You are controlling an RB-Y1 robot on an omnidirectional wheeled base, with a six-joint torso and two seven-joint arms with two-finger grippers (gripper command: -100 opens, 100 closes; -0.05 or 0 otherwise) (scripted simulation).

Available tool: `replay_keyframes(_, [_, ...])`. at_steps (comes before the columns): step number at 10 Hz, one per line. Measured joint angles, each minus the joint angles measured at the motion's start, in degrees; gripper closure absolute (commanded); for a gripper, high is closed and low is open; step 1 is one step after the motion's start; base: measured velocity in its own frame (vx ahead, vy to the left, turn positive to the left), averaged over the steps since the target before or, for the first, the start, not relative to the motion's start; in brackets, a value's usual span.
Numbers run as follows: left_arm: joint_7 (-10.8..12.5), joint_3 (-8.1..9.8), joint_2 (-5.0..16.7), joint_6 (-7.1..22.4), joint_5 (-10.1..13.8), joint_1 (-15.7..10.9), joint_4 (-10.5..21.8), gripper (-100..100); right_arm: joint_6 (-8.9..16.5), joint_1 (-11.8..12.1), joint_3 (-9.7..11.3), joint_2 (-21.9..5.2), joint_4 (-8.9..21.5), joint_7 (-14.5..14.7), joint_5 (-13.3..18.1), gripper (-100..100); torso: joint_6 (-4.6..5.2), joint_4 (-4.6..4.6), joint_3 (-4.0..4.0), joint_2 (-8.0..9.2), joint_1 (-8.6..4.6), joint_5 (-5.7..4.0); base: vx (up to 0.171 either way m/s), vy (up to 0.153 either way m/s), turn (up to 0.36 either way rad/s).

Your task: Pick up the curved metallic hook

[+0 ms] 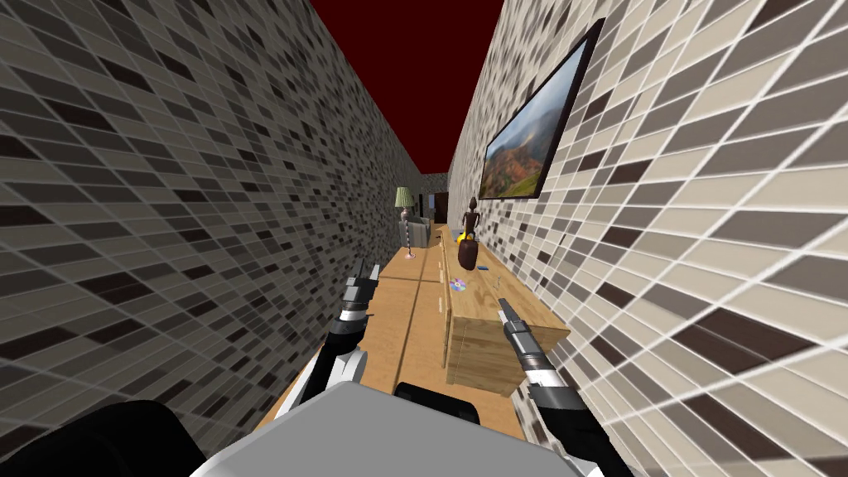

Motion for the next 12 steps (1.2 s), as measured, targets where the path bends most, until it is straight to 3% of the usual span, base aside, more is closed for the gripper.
replay_keyframes(4, [0.0,0.00,0.0,0.0,0.0,0.0,0.0,0,2.1,2.6,2.0,-6.1,3.1,1.3,-2.1,-100,0.00,-0.01,-0.03,-0.05,0.01,0.00,0.008,0.091,0.065])
replay_keyframes(5, [0.0,0.00,0.0,0.0,0.0,0.0,0.0,0,1.7,4.5,2.7,-7.9,4.2,1.8,-2.8,-100,0.02,-0.02,-0.03,-0.06,0.08,0.01,0.009,0.094,-0.042])
replay_keyframes(9, [0.0,0.00,0.0,0.0,0.0,0.0,0.0,0,3.9,5.4,4.1,-14.1,7.0,2.7,-4.7,-100,0.00,0.00,-0.01,-0.02,-0.13,-0.02,0.009,0.077,0.050])
replay_keyframes(11, [0.0,0.00,0.0,0.0,0.0,0.0,0.0,0,4.1,7.5,4.8,-18.1,8.3,3.1,-6.0,-100,0.00,-0.01,-0.02,-0.04,-0.05,-0.01,0.013,0.089,0.049])
replay_keyframes(12, [0.0,0.00,0.0,0.0,0.0,0.0,0.0,0,4.4,8.2,6.1,-19.1,10.0,4.1,-6.3,-100,0.00,-0.01,-0.03,-0.05,0.05,0.00,0.015,0.090,0.033])
